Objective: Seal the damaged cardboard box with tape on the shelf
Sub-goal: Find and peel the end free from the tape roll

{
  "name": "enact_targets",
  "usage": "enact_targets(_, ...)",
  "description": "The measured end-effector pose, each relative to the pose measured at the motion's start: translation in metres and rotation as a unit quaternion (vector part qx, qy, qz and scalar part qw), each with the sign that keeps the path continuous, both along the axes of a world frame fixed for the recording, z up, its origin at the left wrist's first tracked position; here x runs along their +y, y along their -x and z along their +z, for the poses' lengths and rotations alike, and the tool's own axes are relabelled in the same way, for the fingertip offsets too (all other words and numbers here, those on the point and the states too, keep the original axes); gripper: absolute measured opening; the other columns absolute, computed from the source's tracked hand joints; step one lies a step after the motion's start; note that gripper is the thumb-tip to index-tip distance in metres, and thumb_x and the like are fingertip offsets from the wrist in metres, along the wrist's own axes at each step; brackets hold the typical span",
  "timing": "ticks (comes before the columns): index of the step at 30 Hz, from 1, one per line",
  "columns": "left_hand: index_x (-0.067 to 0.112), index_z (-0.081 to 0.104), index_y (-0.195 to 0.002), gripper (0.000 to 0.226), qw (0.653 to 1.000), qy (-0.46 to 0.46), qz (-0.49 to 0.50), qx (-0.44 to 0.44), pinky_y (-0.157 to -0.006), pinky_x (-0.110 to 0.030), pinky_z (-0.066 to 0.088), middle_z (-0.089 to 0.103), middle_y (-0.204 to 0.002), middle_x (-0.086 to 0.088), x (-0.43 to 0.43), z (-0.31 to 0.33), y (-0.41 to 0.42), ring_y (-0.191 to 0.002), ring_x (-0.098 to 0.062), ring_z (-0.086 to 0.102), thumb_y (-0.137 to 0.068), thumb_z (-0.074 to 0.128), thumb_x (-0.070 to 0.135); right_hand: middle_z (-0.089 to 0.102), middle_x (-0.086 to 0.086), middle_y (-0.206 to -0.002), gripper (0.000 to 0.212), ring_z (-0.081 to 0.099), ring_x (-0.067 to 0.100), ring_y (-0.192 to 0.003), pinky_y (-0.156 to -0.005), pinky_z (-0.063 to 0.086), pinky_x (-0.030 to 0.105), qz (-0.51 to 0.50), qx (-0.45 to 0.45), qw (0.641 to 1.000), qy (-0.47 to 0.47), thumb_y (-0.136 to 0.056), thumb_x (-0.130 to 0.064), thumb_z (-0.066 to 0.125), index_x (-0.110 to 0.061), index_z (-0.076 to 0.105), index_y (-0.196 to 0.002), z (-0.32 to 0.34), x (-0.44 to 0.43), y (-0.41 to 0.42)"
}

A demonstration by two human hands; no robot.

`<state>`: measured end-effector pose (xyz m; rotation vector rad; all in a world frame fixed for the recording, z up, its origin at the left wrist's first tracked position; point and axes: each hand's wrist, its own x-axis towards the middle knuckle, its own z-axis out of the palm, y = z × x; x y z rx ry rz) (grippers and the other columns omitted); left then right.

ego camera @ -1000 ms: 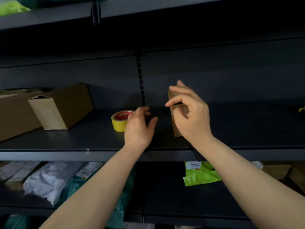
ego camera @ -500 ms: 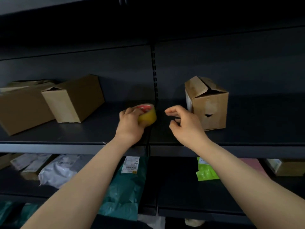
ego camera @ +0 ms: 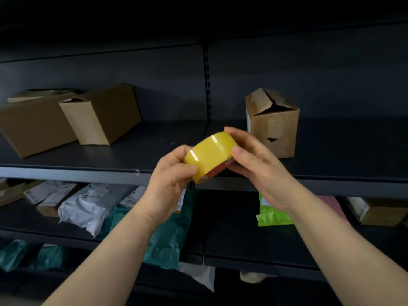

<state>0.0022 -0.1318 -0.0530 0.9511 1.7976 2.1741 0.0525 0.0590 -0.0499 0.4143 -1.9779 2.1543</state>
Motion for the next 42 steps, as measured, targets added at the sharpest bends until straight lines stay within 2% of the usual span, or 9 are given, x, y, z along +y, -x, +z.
enact_targets(4, 0.008, 0.056, -0.083, 0.026, 0.997, 0.067, 0.001, 0.049, -0.064, -0.028, 0.041, 0.053, -0.072, -0.002, 0.009, -0.007, -0.021, -0.069, -0.017, 0.049, -0.067, 0.064, 0.027, 0.059, 0.004, -0.121, 0.044, 0.061, 0.012, -0.107, -0.092, 0.053, 0.033, 0.001, -0.032, 0.999, 0.044, -0.084, -0.029, 0.058, -0.024, 0.055, -0.128, -0.012, 0.008, -0.014)
enact_targets(8, 0.014, 0.055, -0.076, 0.016, 0.99, 0.12, -0.013, 0.078, -0.058, -0.023, 0.035, 0.048, -0.068, 0.002, 0.012, -0.011, -0.049, -0.064, -0.013, 0.044, -0.07, 0.064, 0.025, 0.057, 0.003, -0.133, 0.044, 0.057, 0.021, -0.119, -0.095, 0.049, 0.034, 0.027, -0.062, 0.997, 0.045, -0.085, -0.026, 0.052, -0.026, 0.055, -0.129, -0.028, 0.015, -0.033)
enact_targets(17, 0.007, 0.057, -0.076, 0.009, 0.989, 0.15, -0.007, 0.001, -0.06, -0.017, 0.04, 0.053, -0.068, 0.0, 0.017, -0.028, -0.078, -0.066, -0.009, 0.049, -0.076, 0.061, 0.015, 0.054, 0.018, -0.126, 0.037, 0.054, 0.018, -0.103, -0.087, 0.048, 0.031, -0.014, -0.067, 0.997, 0.043, -0.082, -0.022, 0.06, -0.023, 0.058, -0.119, -0.058, 0.002, -0.071)
enact_targets(20, 0.008, 0.061, -0.075, 0.008, 0.989, 0.148, -0.018, 0.007, -0.062, -0.018, 0.041, 0.056, -0.071, -0.001, 0.006, -0.028, -0.078, -0.068, -0.01, 0.05, -0.078, 0.061, 0.015, 0.061, 0.008, -0.118, 0.036, 0.055, 0.021, -0.104, -0.091, 0.046, 0.039, -0.046, -0.044, 0.997, 0.051, -0.078, -0.013, 0.061, -0.018, 0.058, -0.113, -0.062, -0.013, -0.075)
enact_targets(28, 0.01, 0.07, -0.085, 0.018, 0.992, 0.114, -0.042, -0.02, -0.067, -0.016, 0.046, 0.067, -0.078, 0.005, -0.047, -0.035, -0.072, -0.075, -0.006, 0.058, -0.076, 0.054, 0.009, 0.056, 0.001, -0.133, 0.035, 0.054, 0.023, -0.122, -0.096, 0.046, 0.042, -0.111, -0.025, 0.992, 0.059, -0.063, -0.026, 0.069, -0.025, 0.062, -0.097, -0.071, -0.072, -0.074)
enact_targets(34, 0.013, 0.072, -0.1, 0.03, 0.988, 0.129, -0.087, 0.004, -0.075, -0.018, 0.049, 0.071, -0.088, 0.008, -0.08, -0.039, -0.066, -0.086, -0.008, 0.062, -0.076, 0.055, 0.007, 0.057, 0.009, -0.117, 0.029, 0.055, 0.024, -0.104, -0.088, 0.049, 0.042, -0.099, -0.07, 0.982, 0.142, -0.075, -0.014, 0.064, -0.018, 0.06, -0.103, -0.075, -0.095, -0.08)
enact_targets(36, 0.014, 0.072, -0.098, 0.024, 0.987, 0.145, -0.065, 0.01, -0.077, -0.019, 0.048, 0.069, -0.096, 0.009, -0.085, -0.043, -0.063, -0.089, -0.006, 0.061, -0.077, 0.063, 0.021, 0.059, 0.006, -0.118, 0.034, 0.057, 0.019, -0.103, -0.088, 0.052, 0.039, -0.128, -0.069, 0.98, 0.134, -0.076, -0.016, 0.064, -0.018, 0.059, -0.11, -0.076, -0.106, -0.082)
enact_targets(39, 0.012, 0.071, -0.082, 0.032, 0.986, 0.166, -0.026, 0.005, -0.089, -0.027, 0.045, 0.064, -0.12, 0.006, -0.089, -0.051, -0.059, -0.113, -0.004, 0.059, -0.072, 0.073, 0.042, 0.058, 0.001, -0.127, 0.06, 0.058, 0.011, -0.113, -0.093, 0.052, 0.031, -0.209, -0.011, 0.978, 0.0, -0.071, -0.021, 0.078, -0.02, 0.053, -0.125, -0.077, -0.121, -0.083)
enact_targets(42, 0.017, 0.065, -0.067, 0.021, 0.992, 0.088, -0.079, -0.046, -0.102, -0.043, 0.044, 0.06, -0.133, 0.005, -0.101, -0.054, -0.058, -0.127, -0.01, 0.053, -0.07, 0.071, 0.037, 0.055, -0.005, -0.133, 0.085, 0.053, 0.008, -0.122, -0.097, 0.048, 0.029, -0.156, -0.014, 0.988, -0.006, -0.06, -0.03, 0.086, -0.023, 0.048, -0.135, -0.075, -0.123, -0.086)
